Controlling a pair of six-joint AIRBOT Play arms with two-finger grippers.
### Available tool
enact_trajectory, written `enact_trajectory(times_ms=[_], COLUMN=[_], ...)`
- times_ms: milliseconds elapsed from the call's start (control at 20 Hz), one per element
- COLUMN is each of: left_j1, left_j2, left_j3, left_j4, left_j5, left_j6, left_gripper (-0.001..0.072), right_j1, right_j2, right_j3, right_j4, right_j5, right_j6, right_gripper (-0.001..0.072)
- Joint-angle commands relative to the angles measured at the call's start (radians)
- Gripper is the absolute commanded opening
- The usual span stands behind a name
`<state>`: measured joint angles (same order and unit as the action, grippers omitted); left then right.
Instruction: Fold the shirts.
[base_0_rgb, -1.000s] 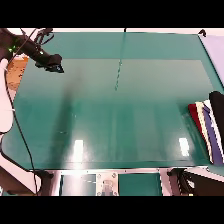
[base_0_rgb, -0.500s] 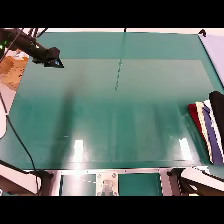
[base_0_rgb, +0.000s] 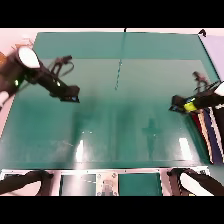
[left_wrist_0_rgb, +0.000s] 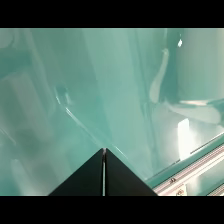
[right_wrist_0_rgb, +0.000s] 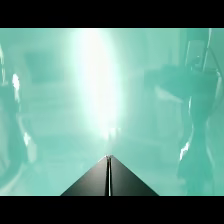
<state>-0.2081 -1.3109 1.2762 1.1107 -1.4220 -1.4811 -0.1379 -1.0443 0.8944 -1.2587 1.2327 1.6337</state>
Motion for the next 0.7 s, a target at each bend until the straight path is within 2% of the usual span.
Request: enact_trajectory(times_ms=[0,650], left_j1=[-0.048,-0.048], left_j2=[0.089,0.09], left_j3=[-0.185,-0.182], left_j4=[0.006,0.0], left_j5=[0.099,0.124], left_j6=[-0.04,-0.037], left_gripper=[0.0024,0.0024], right_j1=[0.126,0.131], right_j2=[0.048,0.047], right_j3=[-0.116,-0.117], right_j4=[-0.016,0.01], right_j5=[-0.099,-0.096], right_j6=[0.011,0.011], right_gripper=[0.0016,0.0015])
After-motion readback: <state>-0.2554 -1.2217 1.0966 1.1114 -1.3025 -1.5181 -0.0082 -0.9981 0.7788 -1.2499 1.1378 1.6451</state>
